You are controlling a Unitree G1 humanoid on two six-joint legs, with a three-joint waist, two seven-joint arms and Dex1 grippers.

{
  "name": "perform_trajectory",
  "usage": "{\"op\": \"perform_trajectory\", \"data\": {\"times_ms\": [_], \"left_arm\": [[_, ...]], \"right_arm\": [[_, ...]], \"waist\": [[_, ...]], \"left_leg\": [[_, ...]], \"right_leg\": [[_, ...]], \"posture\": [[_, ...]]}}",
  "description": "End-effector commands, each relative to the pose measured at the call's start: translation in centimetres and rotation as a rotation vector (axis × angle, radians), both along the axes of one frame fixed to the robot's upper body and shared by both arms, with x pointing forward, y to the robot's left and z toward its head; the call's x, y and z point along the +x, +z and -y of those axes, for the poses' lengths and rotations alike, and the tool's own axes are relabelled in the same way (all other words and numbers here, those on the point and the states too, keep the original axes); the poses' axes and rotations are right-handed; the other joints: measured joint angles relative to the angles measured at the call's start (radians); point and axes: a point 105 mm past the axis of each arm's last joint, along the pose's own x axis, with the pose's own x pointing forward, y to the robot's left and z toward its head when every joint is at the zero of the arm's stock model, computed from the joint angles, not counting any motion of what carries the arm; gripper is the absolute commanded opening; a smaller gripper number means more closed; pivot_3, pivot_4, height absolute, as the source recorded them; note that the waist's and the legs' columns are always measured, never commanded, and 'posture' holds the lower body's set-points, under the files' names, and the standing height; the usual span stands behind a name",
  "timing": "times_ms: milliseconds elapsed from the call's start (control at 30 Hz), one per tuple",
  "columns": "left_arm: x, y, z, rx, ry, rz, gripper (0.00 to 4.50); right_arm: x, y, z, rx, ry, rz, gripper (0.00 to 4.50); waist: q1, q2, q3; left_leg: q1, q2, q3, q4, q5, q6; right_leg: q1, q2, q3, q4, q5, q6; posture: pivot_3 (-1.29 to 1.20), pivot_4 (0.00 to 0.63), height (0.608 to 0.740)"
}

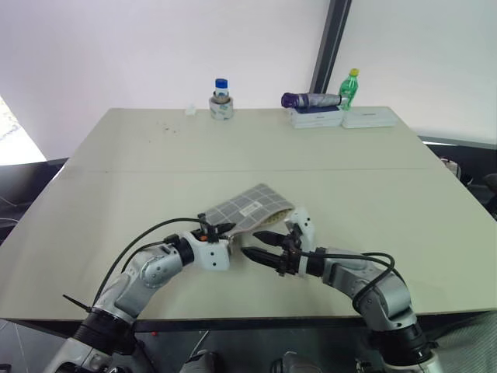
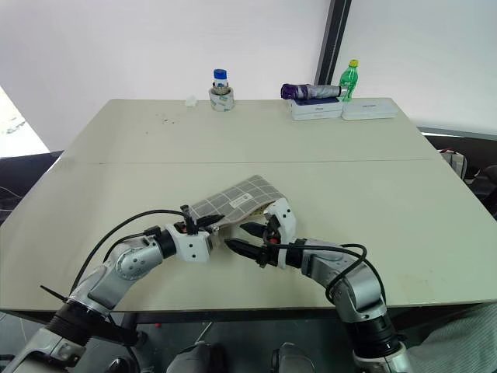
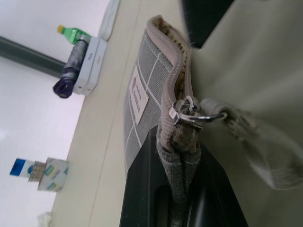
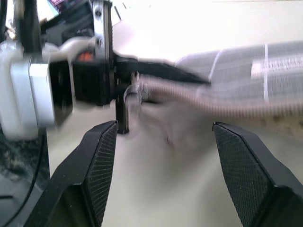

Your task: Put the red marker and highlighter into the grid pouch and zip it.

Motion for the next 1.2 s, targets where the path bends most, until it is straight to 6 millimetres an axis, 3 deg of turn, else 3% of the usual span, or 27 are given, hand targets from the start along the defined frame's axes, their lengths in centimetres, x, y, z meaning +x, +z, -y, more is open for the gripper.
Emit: {"op": "perform_trajectory", "data": {"times_ms": [33, 300, 500, 800, 900, 1067, 1200], "left_arm": [[0.1, 1.2, 0.3, -0.009, -0.018, 0.054, 0.0], [0.8, 2.3, 0.0, -0.013, 0.005, 0.086, 0.0], [0.8, 2.4, 0.5, -0.031, 0.002, 0.086, 0.0], [0.7, 2.4, 0.2, -0.039, 0.019, 0.088, 0.0], [0.8, 2.4, 0.2, -0.037, 0.02, 0.088, 0.0], [0.8, 2.4, 0.2, -0.044, 0.024, 0.083, 0.0], [0.8, 2.5, 0.1, -0.055, 0.031, 0.08, 0.0]], "right_arm": [[-0.5, 0.7, -0.9, 0.024, 0.028, 0.026, 3.29], [-1.2, 0.0, -2.8, 0.03, 0.095, -0.008, 3.29], [0.7, 0.9, -4.2, 0.066, 0.024, 0.042, 3.29], [1.4, -0.1, -3.6, 0.02, -0.03, 0.052, 3.29], [1.6, 0.3, -3.7, 0.051, -0.026, 0.052, 2.4], [1.3, 0.2, -4.2, 0.059, -0.015, 0.048, 0.02], [1.2, -0.2, -3.7, 0.034, -0.011, 0.055, 0.02]], "waist": [[0.0, 0.0, 0.0], [-0.001, 0.0, 0.0], [-0.001, 0.0, 0.0], [-0.002, 0.0, 0.0], [-0.002, 0.0, 0.0], [-0.002, 0.0, 0.0], [-0.001, 0.0, 0.0]], "left_leg": [[0.0, 0.0, 0.0, 0.0, 0.0, 0.0], [0.0, 0.0, 0.0, 0.0, 0.0, 0.0], [0.0, 0.0, 0.0, 0.0, 0.0, 0.0], [0.0, 0.0, 0.001, 0.0, 0.0, 0.0], [0.0, 0.0, 0.001, 0.0, 0.0, 0.0], [0.0, 0.0, 0.001, 0.0, 0.0, 0.0], [0.0, 0.0, 0.001, 0.0, 0.0, 0.0]], "right_leg": [[0.0, 0.0, 0.0, 0.0, 0.0, 0.0], [0.0, 0.0, 0.0, 0.0, 0.0, 0.0], [0.0, 0.001, 0.0, 0.0, 0.0, 0.0], [0.0, 0.0, 0.0, 0.0, 0.0, 0.0], [-0.001, 0.0, 0.0, 0.0, 0.0, 0.0], [-0.001, 0.0, 0.0, 0.0, 0.0, 0.0], [-0.001, 0.0, 0.0, 0.0, 0.0, 0.0]], "posture": [[0.0, 0.15, 0.738], [0.0, 0.15, 0.738], [0.0, 0.15, 0.738], [0.0, 0.15, 0.738], [0.0, 0.15, 0.738], [0.0, 0.15, 0.738], [0.0, 0.15, 0.738]]}}
